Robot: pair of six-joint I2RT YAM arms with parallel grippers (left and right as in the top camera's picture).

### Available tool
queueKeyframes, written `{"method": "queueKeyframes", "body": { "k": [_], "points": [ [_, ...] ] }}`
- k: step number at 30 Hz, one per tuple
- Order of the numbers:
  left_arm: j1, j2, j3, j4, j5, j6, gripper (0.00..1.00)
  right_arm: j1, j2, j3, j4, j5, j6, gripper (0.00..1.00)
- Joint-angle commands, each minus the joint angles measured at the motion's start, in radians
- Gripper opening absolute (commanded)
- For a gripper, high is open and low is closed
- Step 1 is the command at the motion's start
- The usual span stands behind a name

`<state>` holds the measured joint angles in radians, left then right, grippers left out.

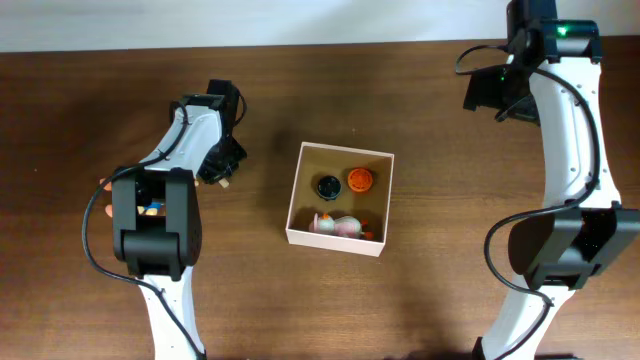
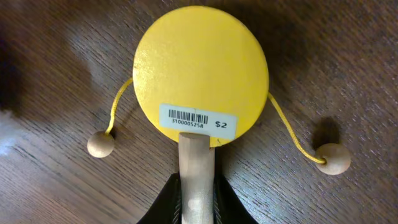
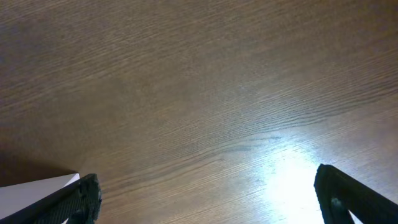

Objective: Pack container
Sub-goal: 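Close left gripper on the wooden stick of the yellow toy, then carry the yellow stick toy with left gripper over the box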

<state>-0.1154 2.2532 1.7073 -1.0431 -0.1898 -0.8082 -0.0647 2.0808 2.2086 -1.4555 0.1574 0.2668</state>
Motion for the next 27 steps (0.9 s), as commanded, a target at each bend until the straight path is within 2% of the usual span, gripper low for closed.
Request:
{"method": "queueKeyframes", "body": {
  "k": [1,9,27],
  "points": [
    [0.007,0.041,-0.039,0.004,0.064,0.026,0.02,-0.001,-0.014,0.017,0.000,0.012,0.012,0.99],
    [0.007,0.035,0.053,-0.065,0.070,0.144,0.02,-0.001,-0.013,0.017,0.000,0.012,0.012,0.99],
    [-0.027,0.035,0.548,-0.303,0.071,0.483,0.02,-0.001,-0.013,0.017,0.000,0.012,0.012,0.99]
  ]
}}
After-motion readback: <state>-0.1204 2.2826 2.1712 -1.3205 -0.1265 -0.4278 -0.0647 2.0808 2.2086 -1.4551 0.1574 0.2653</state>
